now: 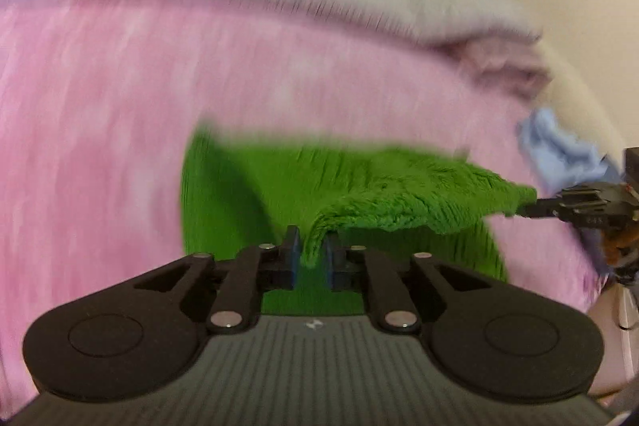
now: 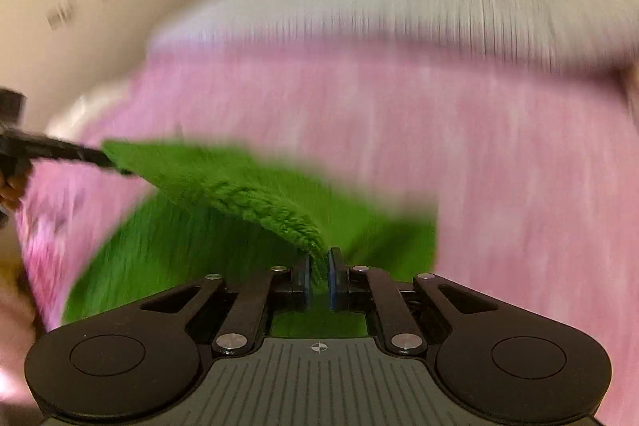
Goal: Fold clothes
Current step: 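Fold the vest side inward with the right gripper while the left gripper holds the hem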
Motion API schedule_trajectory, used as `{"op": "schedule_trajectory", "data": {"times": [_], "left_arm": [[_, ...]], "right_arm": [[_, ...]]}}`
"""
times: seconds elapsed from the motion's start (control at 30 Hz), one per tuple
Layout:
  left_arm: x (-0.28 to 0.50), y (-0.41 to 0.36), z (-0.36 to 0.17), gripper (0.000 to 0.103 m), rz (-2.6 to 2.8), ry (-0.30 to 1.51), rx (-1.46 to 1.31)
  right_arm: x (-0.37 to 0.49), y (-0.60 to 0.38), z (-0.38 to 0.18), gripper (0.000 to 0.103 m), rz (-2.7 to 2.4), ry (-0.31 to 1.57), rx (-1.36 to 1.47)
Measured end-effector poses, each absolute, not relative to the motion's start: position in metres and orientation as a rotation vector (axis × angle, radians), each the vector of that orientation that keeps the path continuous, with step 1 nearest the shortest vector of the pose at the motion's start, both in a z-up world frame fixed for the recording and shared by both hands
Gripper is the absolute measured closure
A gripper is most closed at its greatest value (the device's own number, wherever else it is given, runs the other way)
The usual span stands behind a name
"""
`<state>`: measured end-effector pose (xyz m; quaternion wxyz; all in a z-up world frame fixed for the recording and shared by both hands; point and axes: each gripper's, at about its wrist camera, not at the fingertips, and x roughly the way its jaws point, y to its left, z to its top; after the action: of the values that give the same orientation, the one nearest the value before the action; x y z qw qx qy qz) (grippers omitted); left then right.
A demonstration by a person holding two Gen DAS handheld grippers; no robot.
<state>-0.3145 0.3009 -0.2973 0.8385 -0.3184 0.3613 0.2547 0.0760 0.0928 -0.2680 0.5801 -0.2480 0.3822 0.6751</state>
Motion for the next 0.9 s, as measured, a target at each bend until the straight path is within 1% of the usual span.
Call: {"op": "schedule_trajectory", "data": {"times": [0.1, 0.13, 0.17, 0.2, 0.23, 0.27, 0.3, 0.33, 0.37, 0.43, 0.57, 0.63, 0.77, 0.9], "left_arm": [[-0.337, 0.266, -0.326, 0.091, 0.603, 0.814, -0.803], [-0.342, 0.262, -0.333, 0.089, 0.616, 0.799, -0.846], [-0.348, 0.258, -0.340, 0.087, 0.628, 0.783, -0.888], [-0.350, 0.258, -0.344, 0.079, 0.633, 0.760, -0.901], [-0.352, 0.258, -0.349, 0.075, 0.638, 0.738, -0.913], [-0.350, 0.260, -0.353, 0.075, 0.641, 0.725, -0.914], [-0.350, 0.262, -0.357, 0.073, 0.636, 0.701, -0.914], [-0.349, 0.263, -0.361, 0.071, 0.632, 0.676, -0.915], [-0.351, 0.264, -0.364, 0.071, 0.627, 0.652, -0.923], [-0.353, 0.265, -0.374, 0.070, 0.613, 0.604, -0.947], [-0.364, 0.255, -0.390, 0.070, 0.590, 0.545, -0.975], [-0.374, 0.242, -0.390, 0.070, 0.595, 0.509, -0.972], [-0.393, 0.220, -0.382, 0.069, 0.643, 0.427, -1.039], [-0.388, 0.214, -0.370, 0.061, 0.677, 0.391, -1.012]], "right_arm": [[0.045, 0.049, -0.304, 0.095, 1.419, 1.060, -0.667], [0.041, 0.041, -0.311, 0.095, 1.386, 1.099, -0.612], [0.037, 0.032, -0.318, 0.094, 1.354, 1.137, -0.552], [0.033, 0.024, -0.325, 0.091, 1.321, 1.173, -0.493], [0.029, 0.015, -0.332, 0.088, 1.288, 1.208, -0.433], [0.030, 0.011, -0.338, 0.076, 1.260, 1.229, -0.336], [0.032, 0.011, -0.344, 0.062, 1.254, 1.243, -0.248], [0.034, 0.012, -0.349, 0.056, 1.248, 1.255, -0.161], [0.036, 0.012, -0.355, 0.054, 1.240, 1.266, -0.073], [0.041, 0.012, -0.364, 0.054, 1.245, 1.273, 0.066], [0.045, 0.004, -0.382, 0.054, 1.282, 1.272, 0.245], [0.038, -0.009, -0.390, 0.054, 1.278, 1.254, 0.318], [0.013, -0.047, -0.372, 0.054, 1.244, 1.123, 0.316], [-0.019, -0.056, -0.352, 0.053, 1.290, 0.993, 0.205]]}}
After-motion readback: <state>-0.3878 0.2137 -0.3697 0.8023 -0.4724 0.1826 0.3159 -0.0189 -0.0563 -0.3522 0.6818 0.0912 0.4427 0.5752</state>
